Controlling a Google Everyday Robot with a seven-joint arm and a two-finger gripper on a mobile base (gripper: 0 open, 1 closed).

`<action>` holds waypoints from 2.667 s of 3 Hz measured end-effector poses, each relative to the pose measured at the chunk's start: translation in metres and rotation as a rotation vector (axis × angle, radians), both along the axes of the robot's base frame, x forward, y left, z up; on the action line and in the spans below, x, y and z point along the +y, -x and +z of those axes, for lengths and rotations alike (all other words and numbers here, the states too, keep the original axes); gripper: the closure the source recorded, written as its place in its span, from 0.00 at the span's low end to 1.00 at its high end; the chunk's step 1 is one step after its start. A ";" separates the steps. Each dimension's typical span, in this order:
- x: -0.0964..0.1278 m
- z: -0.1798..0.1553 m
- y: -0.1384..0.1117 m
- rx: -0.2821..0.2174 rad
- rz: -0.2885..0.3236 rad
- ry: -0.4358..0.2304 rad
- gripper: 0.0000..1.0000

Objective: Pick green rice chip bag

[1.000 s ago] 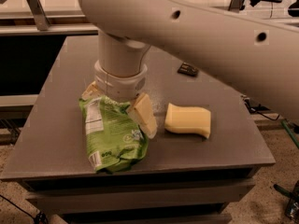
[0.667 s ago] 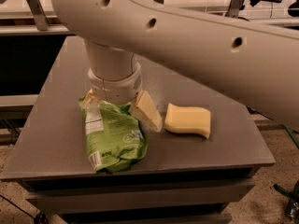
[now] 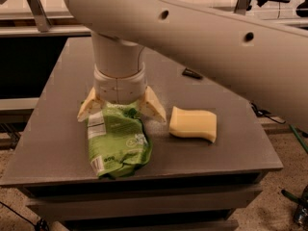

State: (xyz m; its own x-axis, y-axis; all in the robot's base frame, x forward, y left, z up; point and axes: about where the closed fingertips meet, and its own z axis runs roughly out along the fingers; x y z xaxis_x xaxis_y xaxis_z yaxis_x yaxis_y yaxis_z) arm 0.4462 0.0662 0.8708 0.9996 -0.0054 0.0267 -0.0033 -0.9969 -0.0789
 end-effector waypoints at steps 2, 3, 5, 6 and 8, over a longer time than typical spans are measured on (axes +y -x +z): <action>0.031 -0.028 0.011 0.058 0.347 -0.061 0.00; 0.035 -0.049 0.005 0.069 0.386 -0.063 0.18; 0.034 -0.047 0.003 0.060 0.371 -0.054 0.64; 0.034 -0.046 0.003 0.060 0.370 -0.054 0.87; 0.010 0.055 0.002 -0.063 0.076 -0.209 1.00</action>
Offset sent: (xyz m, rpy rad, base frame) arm -0.0121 0.0432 -0.0602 0.0496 0.1034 0.5144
